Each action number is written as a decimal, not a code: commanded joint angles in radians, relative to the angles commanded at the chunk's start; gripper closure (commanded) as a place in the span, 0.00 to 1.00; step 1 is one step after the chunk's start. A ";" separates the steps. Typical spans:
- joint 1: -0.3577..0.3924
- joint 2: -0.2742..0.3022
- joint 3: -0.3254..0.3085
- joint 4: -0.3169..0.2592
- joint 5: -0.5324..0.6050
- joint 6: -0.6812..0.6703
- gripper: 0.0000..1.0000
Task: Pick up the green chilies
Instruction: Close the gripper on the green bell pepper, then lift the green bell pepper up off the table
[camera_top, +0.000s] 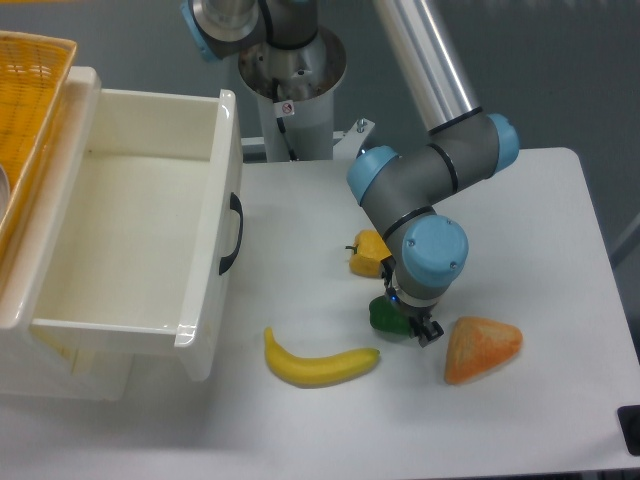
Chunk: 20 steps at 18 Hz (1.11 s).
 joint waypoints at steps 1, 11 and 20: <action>0.000 0.000 0.000 0.000 0.000 0.000 0.44; 0.003 0.110 0.012 -0.086 0.000 -0.034 0.45; -0.002 0.244 0.012 -0.311 -0.029 -0.173 0.44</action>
